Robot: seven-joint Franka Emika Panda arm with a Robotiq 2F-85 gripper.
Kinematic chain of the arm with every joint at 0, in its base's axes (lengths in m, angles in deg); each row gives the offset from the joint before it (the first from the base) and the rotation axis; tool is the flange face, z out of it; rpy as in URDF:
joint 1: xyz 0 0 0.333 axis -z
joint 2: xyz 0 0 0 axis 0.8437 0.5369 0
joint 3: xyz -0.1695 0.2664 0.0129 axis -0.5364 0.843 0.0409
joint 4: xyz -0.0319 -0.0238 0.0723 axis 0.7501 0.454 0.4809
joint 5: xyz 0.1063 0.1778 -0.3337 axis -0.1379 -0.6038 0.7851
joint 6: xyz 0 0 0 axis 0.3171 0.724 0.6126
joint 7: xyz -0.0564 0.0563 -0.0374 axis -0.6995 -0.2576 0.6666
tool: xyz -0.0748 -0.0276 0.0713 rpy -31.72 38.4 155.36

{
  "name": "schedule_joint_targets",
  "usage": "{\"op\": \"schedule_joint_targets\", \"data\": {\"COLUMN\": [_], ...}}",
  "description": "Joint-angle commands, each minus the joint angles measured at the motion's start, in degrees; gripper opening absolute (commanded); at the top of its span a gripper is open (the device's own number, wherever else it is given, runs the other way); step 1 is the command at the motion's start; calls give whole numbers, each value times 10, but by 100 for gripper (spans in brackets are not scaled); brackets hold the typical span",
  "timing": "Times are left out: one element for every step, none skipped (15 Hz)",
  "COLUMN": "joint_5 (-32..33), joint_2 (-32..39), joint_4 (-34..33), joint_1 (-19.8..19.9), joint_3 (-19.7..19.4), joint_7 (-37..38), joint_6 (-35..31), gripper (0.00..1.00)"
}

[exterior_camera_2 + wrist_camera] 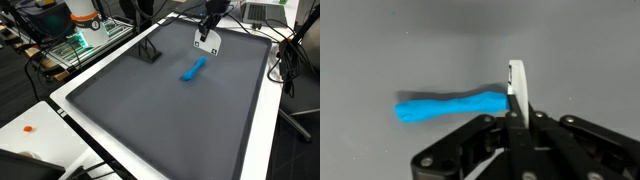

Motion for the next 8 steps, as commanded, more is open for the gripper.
{"op": "schedule_joint_targets", "data": {"joint_5": [26, 29, 30, 34, 40, 42, 46, 48], "joint_2": [31, 36, 40, 45, 50, 54, 58, 61], "joint_4": [-31, -35, -38, -42, -45, -48, -51, -53], "joint_1": [-14, -14, -14, -16, -19, -19, -21, -21], "joint_3": [-15, -16, -16, -19, -21, -21, -23, -23], "joint_7": [-14, -17, -22, -22, -25, -28, -32, -38], "joint_6": [16, 16, 14, 15, 15, 15, 15, 15], "gripper": [1, 1, 1, 1, 1, 1, 1, 1]}}
